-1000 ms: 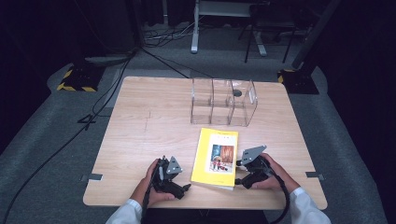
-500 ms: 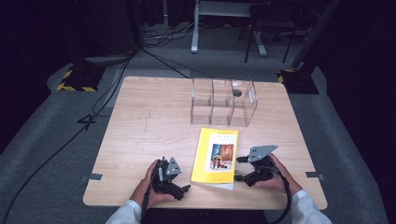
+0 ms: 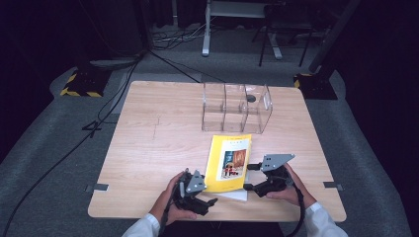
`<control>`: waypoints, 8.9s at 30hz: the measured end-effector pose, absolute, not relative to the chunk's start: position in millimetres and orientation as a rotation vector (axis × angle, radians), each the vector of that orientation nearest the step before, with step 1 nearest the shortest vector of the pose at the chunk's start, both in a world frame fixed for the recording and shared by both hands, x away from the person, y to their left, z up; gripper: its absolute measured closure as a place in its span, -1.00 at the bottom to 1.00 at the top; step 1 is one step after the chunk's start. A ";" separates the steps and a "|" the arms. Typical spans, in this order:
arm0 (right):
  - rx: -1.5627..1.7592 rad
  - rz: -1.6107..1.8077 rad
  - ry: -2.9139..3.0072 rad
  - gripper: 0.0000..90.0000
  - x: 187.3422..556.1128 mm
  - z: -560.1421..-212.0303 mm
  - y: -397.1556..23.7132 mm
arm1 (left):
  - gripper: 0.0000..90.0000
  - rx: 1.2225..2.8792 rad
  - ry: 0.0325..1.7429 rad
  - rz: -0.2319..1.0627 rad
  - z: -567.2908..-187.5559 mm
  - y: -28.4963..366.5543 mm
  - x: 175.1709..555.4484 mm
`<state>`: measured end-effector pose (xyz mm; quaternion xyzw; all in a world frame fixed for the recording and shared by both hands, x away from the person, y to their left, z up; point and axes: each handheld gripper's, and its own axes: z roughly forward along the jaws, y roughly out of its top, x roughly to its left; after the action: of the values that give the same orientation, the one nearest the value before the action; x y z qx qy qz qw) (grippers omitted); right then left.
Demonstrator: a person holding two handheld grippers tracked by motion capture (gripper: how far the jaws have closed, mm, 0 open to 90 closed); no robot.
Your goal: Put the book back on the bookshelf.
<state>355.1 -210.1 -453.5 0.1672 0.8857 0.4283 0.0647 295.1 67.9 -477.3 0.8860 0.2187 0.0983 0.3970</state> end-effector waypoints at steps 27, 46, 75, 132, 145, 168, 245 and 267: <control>0.494 1.400 2.557 -0.41 351.3 -443.6 -213.0 | 0.60 2.254 0.564 0.472 -474.9 28.7 305.9; 0.211 1.181 2.657 -0.28 365.5 -449.5 -168.7 | 0.71 2.238 0.492 0.344 -466.8 113.4 313.7; 0.038 1.043 2.498 0.76 363.3 -472.7 -158.2 | -0.15 2.234 0.631 0.397 -449.8 154.3 327.6; -0.092 1.137 2.524 0.88 356.3 -435.4 -147.1 | 0.23 2.276 0.624 0.513 -435.1 97.3 326.3; 0.189 1.295 2.430 0.21 367.7 -430.7 -173.7 | 0.77 2.193 0.544 0.481 -437.7 111.7 323.4; 0.562 1.413 2.398 -0.39 393.0 -452.0 -198.6 | 0.81 1.941 0.582 0.344 -418.9 131.4 321.0; 0.276 1.520 2.277 -0.30 352.8 -388.1 -126.6 | 0.12 1.909 0.480 0.227 -440.0 144.9 304.8; 0.332 1.480 2.298 -0.36 349.9 -411.0 -116.7 | -0.60 1.964 0.649 0.360 -455.0 95.8 298.3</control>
<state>349.9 -116.7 -411.0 0.1183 0.8189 0.5274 0.1930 298.3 95.8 -455.0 0.8114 0.2683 0.1489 0.4975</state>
